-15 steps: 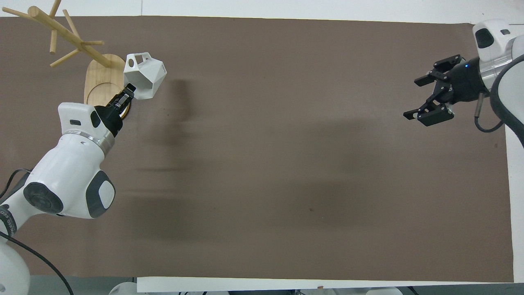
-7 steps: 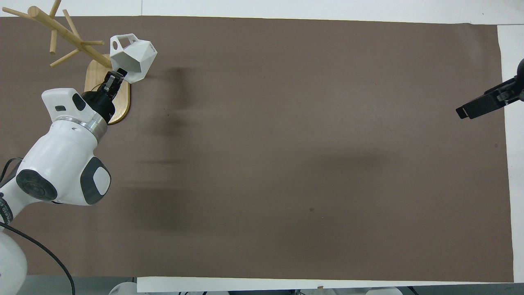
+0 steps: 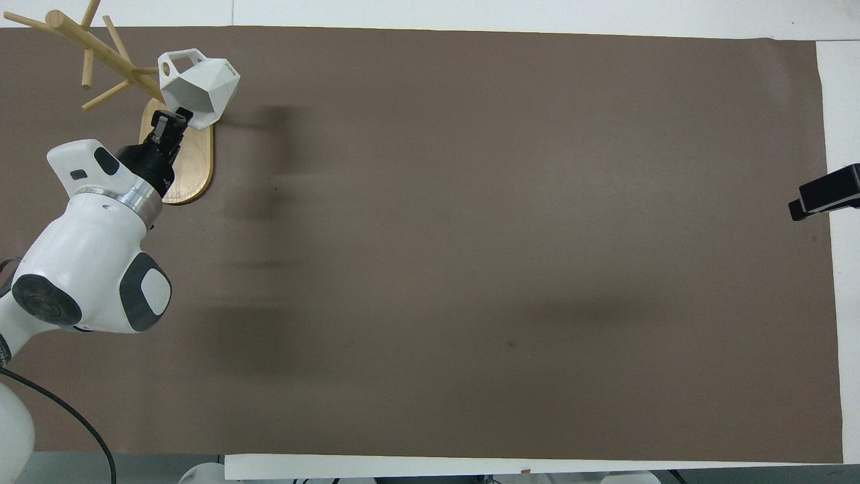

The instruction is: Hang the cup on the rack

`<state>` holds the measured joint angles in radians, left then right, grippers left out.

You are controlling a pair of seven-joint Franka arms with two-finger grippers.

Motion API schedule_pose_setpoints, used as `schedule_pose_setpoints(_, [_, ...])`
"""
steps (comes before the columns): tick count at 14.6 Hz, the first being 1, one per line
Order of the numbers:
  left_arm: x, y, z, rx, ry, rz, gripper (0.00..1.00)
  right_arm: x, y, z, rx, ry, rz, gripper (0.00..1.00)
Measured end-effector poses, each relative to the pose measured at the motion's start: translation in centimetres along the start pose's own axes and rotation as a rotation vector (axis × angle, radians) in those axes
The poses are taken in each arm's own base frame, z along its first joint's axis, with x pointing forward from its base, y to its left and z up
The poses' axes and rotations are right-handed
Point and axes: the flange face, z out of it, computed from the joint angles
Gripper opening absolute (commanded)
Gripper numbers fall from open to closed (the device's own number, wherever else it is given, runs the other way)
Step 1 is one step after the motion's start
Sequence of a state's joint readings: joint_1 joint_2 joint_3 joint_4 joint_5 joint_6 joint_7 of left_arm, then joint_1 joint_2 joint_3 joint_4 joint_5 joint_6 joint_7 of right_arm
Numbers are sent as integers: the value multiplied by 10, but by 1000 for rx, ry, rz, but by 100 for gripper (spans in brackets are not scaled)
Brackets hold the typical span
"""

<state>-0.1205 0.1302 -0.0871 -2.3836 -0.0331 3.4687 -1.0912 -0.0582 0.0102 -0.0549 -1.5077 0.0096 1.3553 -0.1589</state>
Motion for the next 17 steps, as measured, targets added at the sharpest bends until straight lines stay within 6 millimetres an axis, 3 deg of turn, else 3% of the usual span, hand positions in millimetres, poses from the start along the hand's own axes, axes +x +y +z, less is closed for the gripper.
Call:
schedule_pose_setpoints(7, [22,-21,5,41,27,-38,2,-7,-4,12,2,-28,25,100])
schedule_pose_setpoints(8, [26,-25,5,52,30,-44,18,-7,-3,14,3,-34,26,100])
schedule_pose_setpoints(9, [30,-27,6,63,31,-49,56,-7,-3,16,4,-38,27,100])
schedule_pose_setpoints(10, [30,-30,9,94,18,-53,86,-6,-3,17,4,-40,27,100])
schedule_pose_setpoints(11, [30,-35,12,134,-2,-58,100,-6,-3,17,4,-40,26,100])
schedule_pose_setpoints(17, [41,-32,20,356,-112,-71,100,-6,-5,17,3,-40,22,100])
